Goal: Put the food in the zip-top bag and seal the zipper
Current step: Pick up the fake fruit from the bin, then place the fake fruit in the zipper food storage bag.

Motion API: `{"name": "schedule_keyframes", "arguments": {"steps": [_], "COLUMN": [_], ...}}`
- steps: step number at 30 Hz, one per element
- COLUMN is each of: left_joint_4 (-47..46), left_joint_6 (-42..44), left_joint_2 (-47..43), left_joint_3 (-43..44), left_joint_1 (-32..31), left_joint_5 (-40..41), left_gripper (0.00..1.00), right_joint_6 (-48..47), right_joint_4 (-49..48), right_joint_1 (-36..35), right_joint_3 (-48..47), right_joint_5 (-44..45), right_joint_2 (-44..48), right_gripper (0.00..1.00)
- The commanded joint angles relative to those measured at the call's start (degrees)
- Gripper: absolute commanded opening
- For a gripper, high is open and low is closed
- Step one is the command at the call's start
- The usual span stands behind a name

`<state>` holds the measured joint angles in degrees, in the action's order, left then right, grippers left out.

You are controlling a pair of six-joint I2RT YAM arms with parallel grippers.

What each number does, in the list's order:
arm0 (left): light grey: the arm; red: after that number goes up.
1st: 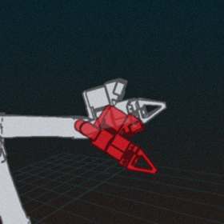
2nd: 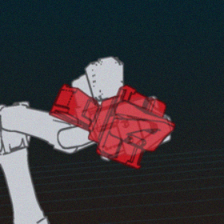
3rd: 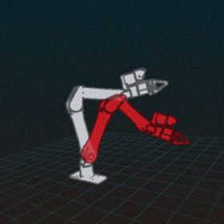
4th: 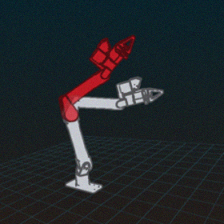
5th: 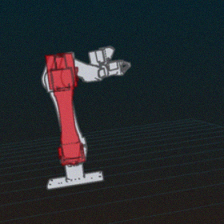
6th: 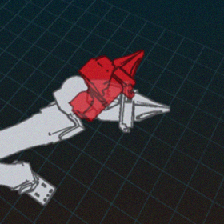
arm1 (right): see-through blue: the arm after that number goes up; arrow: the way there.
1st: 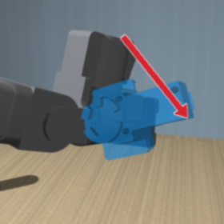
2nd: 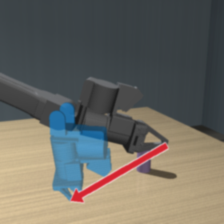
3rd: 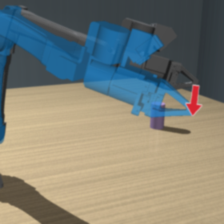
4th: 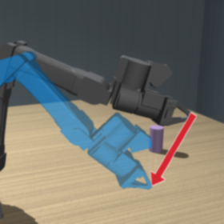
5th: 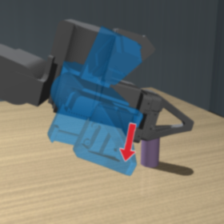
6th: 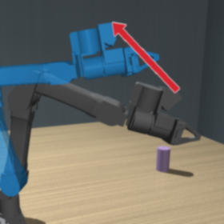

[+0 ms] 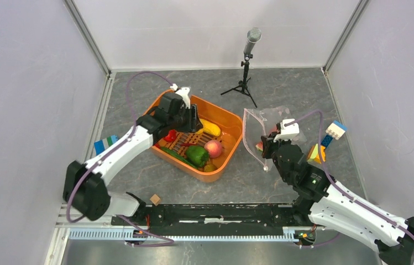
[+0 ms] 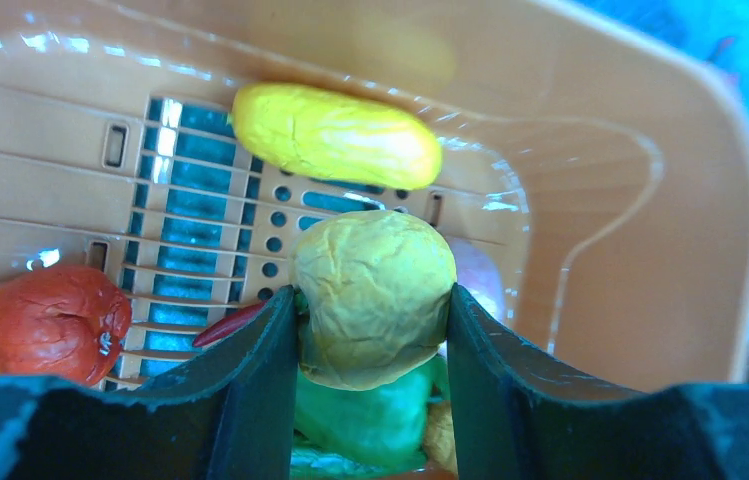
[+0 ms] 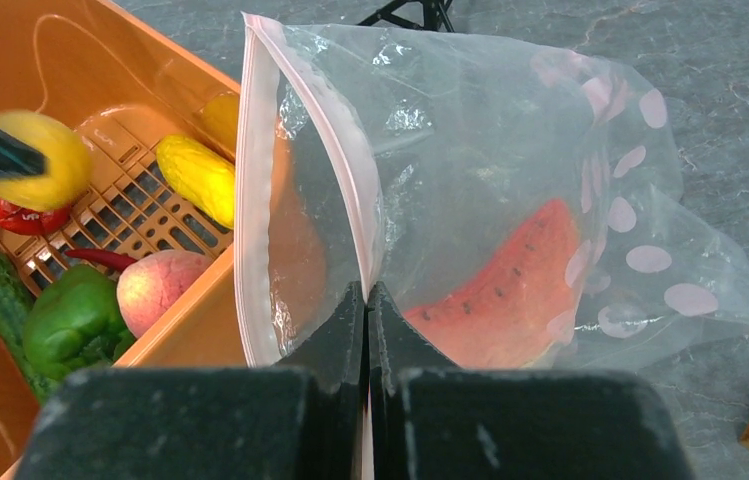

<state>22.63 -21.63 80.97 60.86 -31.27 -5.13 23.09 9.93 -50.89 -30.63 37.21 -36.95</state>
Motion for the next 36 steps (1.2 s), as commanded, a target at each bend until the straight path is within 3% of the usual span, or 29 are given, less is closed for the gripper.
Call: {"name": "schedule_keyframes", "arguments": {"steps": [1, 7, 12, 23, 30, 36], "left_joint_4": [-0.8, -8.6, -13.9, -27.4, -30.5, -26.6], "left_joint_6": [0.6, -4.1, -5.4, -8.0, -7.6, -0.5], "left_joint_2": [-6.9, -12.6, -13.9, -9.4, -3.2, 0.7], "left_joint_3": [0.0, -2.6, -2.9, -1.9, 1.9, 8.3], "left_joint_1": [-0.1, -1.4, -6.9, -17.4, -20.9, -22.3], "left_joint_5": [-3.0, -14.2, -16.8, -17.0, -15.5, -12.0], "left_gripper": [0.3, 0.3, 0.3, 0.3, 0.33, 0.38], "right_joint_6": [1.7, 3.0, 4.1, 5.4, 7.2, 7.6], "right_joint_4": [-1.7, -3.5, -4.7, -4.9, -5.8, -3.3], "right_joint_1": [0.0, 0.0, 0.0, 0.0, 0.0, 0.0], "right_joint_3": [0.8, 1.2, 1.4, 0.3, 0.3, -1.6], "right_joint_5": [0.7, -1.2, -2.8, -5.1, -7.7, -10.1], "right_joint_2": [0.5, -0.1, -0.3, 0.9, 6.2, 9.0], "right_gripper": [0.0, 0.0, 0.0, 0.0, 0.0, 0.0]}}
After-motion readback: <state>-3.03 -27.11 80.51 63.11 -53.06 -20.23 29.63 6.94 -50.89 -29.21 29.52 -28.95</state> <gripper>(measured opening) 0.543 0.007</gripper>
